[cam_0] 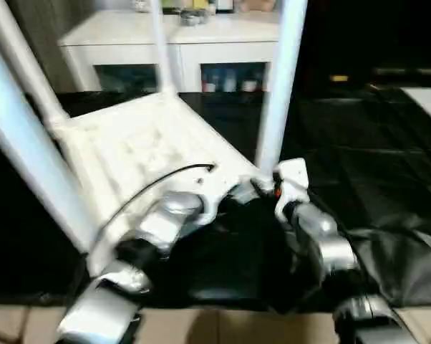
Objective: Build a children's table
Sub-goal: Rotate leg to tighten
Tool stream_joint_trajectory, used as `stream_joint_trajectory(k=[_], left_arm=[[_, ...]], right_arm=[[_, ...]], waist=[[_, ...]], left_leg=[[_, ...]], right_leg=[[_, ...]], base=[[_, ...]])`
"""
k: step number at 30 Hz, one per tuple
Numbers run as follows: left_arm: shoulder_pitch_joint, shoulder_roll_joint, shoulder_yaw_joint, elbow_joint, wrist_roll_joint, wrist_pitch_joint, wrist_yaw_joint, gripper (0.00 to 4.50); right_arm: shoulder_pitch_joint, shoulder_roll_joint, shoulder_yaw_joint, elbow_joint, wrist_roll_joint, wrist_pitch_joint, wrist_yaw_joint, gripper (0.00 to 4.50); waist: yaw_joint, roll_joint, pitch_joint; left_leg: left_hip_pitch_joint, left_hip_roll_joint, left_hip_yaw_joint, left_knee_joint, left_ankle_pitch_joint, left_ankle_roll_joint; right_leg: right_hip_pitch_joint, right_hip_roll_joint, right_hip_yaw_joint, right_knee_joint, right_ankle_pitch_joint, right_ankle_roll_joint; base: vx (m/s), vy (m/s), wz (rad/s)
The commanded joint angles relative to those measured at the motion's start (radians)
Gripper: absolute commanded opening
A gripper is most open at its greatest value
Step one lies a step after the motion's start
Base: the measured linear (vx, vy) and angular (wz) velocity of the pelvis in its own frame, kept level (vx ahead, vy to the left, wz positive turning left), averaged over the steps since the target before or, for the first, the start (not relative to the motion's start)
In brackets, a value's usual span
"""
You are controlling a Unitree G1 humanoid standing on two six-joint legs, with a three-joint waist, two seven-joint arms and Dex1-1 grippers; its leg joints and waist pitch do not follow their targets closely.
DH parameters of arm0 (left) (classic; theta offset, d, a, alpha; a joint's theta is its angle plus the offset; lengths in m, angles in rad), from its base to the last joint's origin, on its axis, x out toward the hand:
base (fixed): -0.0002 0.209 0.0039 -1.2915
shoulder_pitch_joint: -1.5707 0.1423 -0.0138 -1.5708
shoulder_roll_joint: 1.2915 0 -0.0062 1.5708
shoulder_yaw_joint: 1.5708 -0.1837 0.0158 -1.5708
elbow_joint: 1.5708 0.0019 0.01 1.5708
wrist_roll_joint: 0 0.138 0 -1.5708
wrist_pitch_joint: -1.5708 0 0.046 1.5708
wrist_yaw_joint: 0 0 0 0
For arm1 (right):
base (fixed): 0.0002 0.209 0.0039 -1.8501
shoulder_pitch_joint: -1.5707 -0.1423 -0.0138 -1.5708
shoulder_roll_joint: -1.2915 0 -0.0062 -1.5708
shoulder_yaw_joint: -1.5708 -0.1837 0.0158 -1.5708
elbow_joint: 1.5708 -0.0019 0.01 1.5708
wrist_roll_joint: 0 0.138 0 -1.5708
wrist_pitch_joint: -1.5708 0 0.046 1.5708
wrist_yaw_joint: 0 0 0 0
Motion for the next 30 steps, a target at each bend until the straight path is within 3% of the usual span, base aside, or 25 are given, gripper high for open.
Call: stream_joint_trajectory(k=[1,3,4,6,7,8,11,13,17,19,28,30], left_arm=[[0.041,0.032,-0.028,-0.026,-0.009,0.003,-0.084,0.0],[0.083,0.088,-0.044,-0.096,-0.041,-0.018,-0.2,0.0],[0.115,0.136,-0.057,-0.155,-0.067,-0.025,-0.287,0.0],[0.126,0.154,-0.062,-0.175,-0.076,-0.033,-0.321,0.0],[0.153,0.189,-0.063,-0.237,-0.112,-0.013,-0.391,0.0],[0.157,0.197,-0.063,-0.248,-0.118,-0.006,-0.403,0.0],[0.17,0.232,-0.058,-0.288,-0.132,0.02,-0.442,0.0],[0.17,0.231,-0.055,-0.288,-0.129,0.021,-0.44,0.0],[0.169,0.23,-0.056,-0.289,-0.128,0.026,-0.44,0.0],[0.168,0.228,-0.058,-0.29,-0.128,0.031,-0.438,0.0],[0.172,0.227,-0.052,-0.3,-0.126,0.047,-0.425,0.0],[0.165,0.208,-0.048,-0.272,-0.108,0.04,-0.379,0.0]], right_arm=[[0.0,-0.021,0.035,-0.039,0.04,0.032,0.112,3.83],[0.01,-0.092,0.056,-0.089,0.078,0.068,0.271,3.83],[0.031,-0.154,0.092,-0.133,0.086,0.071,0.402,3.83],[0.039,-0.175,0.105,-0.149,0.089,0.07,0.447,3.83],[0.054,-0.215,0.12,-0.167,0.091,0.066,0.533,3.83],[0.055,-0.223,0.123,-0.167,0.088,0.062,0.545,3.83],[0.05,-0.25,0.134,-0.152,0.081,0.041,0.601,3.83],[0.04,-0.246,0.132,-0.138,0.08,0.039,0.598,3.83],[0.028,-0.243,0.14,-0.129,0.086,0.048,0.6,3.83],[0.027,-0.242,0.155,-0.121,0.077,0.047,0.614,3.58],[0.027,-0.237,0.148,-0.106,0.07,0.039,0.605,2.85],[0.017,-0.213,0.122,-0.08,0.06,0.051,0.512,2.78]], waist=[[0.005,-0.013,-0.057],[0.004,-0.016,-0.059],[0.005,-0.014,-0.057],[0.009,-0.011,-0.06],[0.022,-0.014,-0.064],[0.03,-0.013,-0.065],[0.05,-0.012,-0.066],[0.057,-0.012,-0.064],[0.054,-0.014,-0.06],[0.051,-0.017,-0.06],[0.049,-0.017,-0.062],[0.047,-0.018,-0.061]], left_leg=[[0.002,0.053,-0.035,-0.095,-0.359,0.03],[0.003,0.053,-0.031,-0.09,-0.324,0.05],[0.001,0.055,-0.029,-0.09,-0.31,0.062],[0.008,0.058,-0.024,-0.085,-0.299,0.07],[0.015,0.061,-0.018,-0.079,-0.257,0.076],[0.006,0.06,-0.015,-0.075,-0.202,0.091],[0.012,0.062,-0.01,-0.069,-0.143,0.109],[0.016,0.062,-0.009,-0.07,-0.154,0.101],[0.014,0.061,-0.013,-0.078,-0.208,0.063],[0.014,0.06,-0.013,-0.079,-0.227,0.05],[0.012,0.058,-0.013,-0.075,-0.192,0.062],[0.013,0.059,-0.013,-0.076,-0.199,0.059]], right_leg=[[0.041,-0.048,0.03,-0.063,-0.352,-0.185],[0.045,-0.046,0.033,-0.056,-0.292,-0.214],[0.045,-0.044,0.032,-0.054,-0.278,-0.224],[0.038,-0.044,0.035,-0.052,-0.253,-0.235],[0.034,-0.04,0.036,-0.037,-0.184,-0.27],[0.04,-0.039,0.036,-0.027,-0.126,-0.28],[0.035,-0.039,0.036,-0.018,-0.074,-0.302],[0.031,-0.036,0.037,-0.02,-0.094,-0.299],[0.035,-0.038,0.039,-0.027,-0.175,-0.273],[0.036,-0.039,0.04,-0.03,-0.201,-0.264],[0.038,-0.039,0.039,-0.027,-0.169,-0.266],[0.036,-0.039,0.04,-0.029,-0.181,-0.264]], base=[[0.0,0.0,0.0],[0.0,0.0,0.0],[0.0,0.0,0.0],[0.059,-0.018,0.06],[0.063,-0.019,0.1],[0.054,-0.018,0.05],[0.0,0.0,0.0],[0.0,0.0,0.0],[0.0,0.0,0.0],[0.0,0.0,0.0],[0.0,0.0,0.0],[0.0,0.0,0.0]])
